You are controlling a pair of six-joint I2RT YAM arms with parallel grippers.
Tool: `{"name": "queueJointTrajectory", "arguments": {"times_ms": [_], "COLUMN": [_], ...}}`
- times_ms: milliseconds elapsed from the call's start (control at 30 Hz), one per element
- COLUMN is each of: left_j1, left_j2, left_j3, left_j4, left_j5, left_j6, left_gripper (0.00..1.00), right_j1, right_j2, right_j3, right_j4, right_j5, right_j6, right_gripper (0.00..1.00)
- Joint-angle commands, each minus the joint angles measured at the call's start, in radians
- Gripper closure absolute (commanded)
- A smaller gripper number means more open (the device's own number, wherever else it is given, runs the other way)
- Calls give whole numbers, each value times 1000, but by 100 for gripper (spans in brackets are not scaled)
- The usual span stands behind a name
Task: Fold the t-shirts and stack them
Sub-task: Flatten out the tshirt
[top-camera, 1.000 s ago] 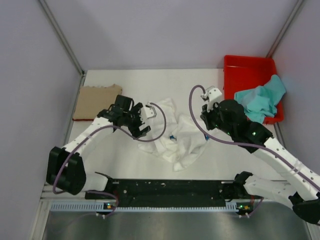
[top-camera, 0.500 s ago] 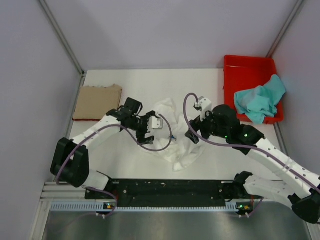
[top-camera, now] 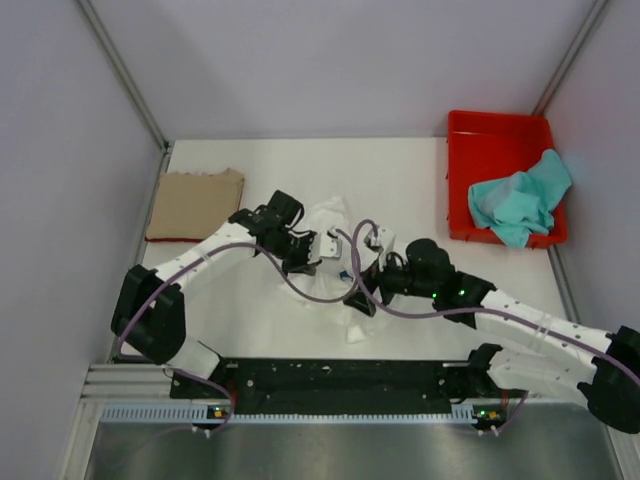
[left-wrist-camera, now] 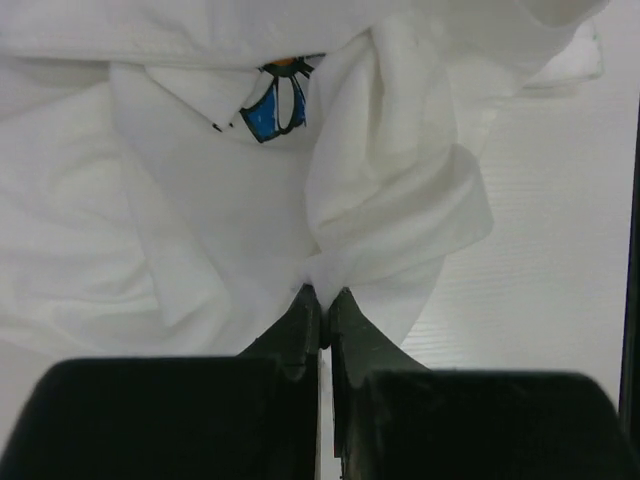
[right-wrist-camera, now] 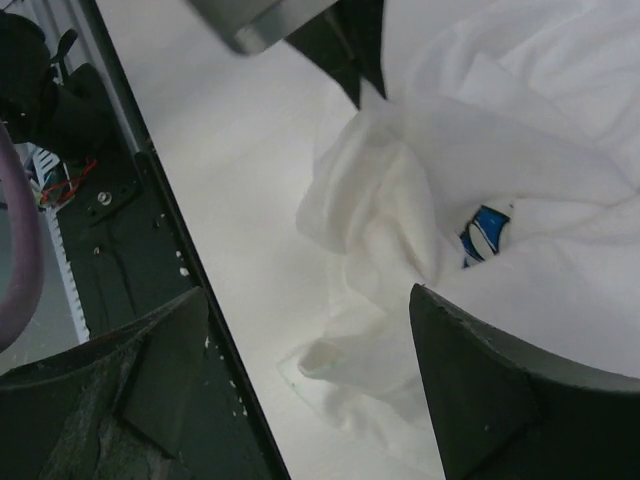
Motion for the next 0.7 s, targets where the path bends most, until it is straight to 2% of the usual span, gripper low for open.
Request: {"name": "queueJointTrajectory", "arguments": {"times_ms": [0,100,267,333,367,400,500,533,567,633,667], "left_j1": [-21,-50,-74,-74,-78,-78,-78,-76,-74,-68,-61], "left_j2": [-127,-183,-186,-181,-180,-180,-177,-177,-178,-181,-178], "left_j3": [145,177,246,277,294,306,340,343,343,340,337], "left_j4": [-117,-185,-268,-315,-335,-347,-368,-357,-328,-248,-216], "left_j5": [74,125,217,277,304,323,326,303,271,163,104], "left_j6": [-157,-174,-199,-171,-170,-167,-159,-165,-202,-283,-306], "left_gripper": [100,100,100,100,100,100,100,100,90,2,1], "right_j1": [184,205,206,205,205,206,205,200,195,159,124], "right_j2": [39,96,183,211,222,229,214,191,164,98,59], "right_j3": [-3,25,53,63,62,60,62,60,53,42,34], "right_j4": [281,353,416,417,433,446,433,418,398,321,269], "right_j5": [177,191,195,218,226,229,258,280,295,316,312], "right_j6": [-40,-24,-1,10,12,13,18,19,19,16,18], "right_gripper": [20,19,19,21,26,42,100,100,100,100,100]}}
